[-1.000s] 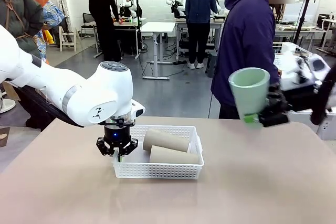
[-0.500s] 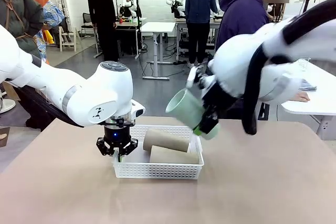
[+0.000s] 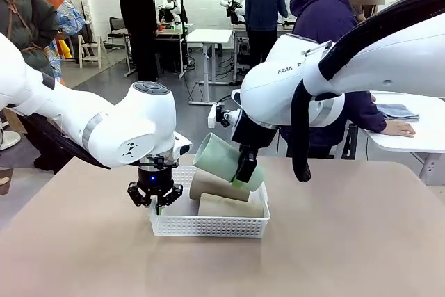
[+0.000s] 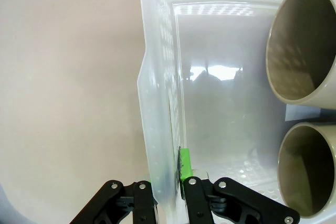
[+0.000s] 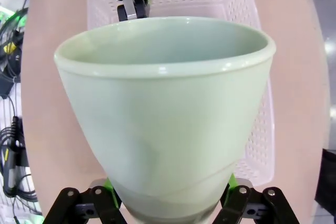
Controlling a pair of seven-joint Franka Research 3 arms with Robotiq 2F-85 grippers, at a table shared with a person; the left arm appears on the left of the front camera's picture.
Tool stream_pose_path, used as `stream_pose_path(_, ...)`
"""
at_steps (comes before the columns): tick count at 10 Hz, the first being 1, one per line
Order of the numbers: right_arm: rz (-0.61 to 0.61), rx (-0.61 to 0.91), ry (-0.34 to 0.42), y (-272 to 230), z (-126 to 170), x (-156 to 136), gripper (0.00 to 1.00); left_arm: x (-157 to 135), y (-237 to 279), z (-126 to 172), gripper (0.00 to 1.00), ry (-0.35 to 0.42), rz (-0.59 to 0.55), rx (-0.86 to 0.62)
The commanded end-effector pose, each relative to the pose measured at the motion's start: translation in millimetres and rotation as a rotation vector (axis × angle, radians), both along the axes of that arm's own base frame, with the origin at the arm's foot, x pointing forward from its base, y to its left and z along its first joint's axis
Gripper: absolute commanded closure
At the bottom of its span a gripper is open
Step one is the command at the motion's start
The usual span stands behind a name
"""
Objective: Clean and organize the cups into the basket.
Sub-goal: Pick up the Reusable plastic cup from the right side of the table and stack it inside the Organizing basket in the center of the table.
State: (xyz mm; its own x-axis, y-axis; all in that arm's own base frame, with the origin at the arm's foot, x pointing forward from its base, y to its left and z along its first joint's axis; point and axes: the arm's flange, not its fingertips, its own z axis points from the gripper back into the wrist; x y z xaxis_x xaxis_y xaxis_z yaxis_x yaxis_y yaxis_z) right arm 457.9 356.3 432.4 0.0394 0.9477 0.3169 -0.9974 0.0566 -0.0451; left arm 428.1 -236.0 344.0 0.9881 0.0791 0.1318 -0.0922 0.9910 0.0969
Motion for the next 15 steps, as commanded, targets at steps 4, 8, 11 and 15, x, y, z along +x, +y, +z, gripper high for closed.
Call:
stream_pose_path(4,0.062,-0.089,0.037,1.1,-24.7,4.2,0.19,-1.8,-0.6,-0.5,1.0,-0.009,0.004,0.016)
stream_pose_path(8,0.075,-0.081,0.026,0.5,-39.0,18.1,0.17,-1.8,-0.6,-0.5,1.0,-0.009,0.004,0.016)
stream_pose_path(11,0.061,-0.066,0.019,-0.7,-39.2,23.8,0.0,-1.8,-0.6,-0.5,1.0,-0.009,0.004,0.016)
stream_pose_path(15,0.062,-0.02,-0.011,-8.9,-22.6,17.8,0.0,-1.8,-0.6,-0.5,1.0,-0.009,0.004,0.016)
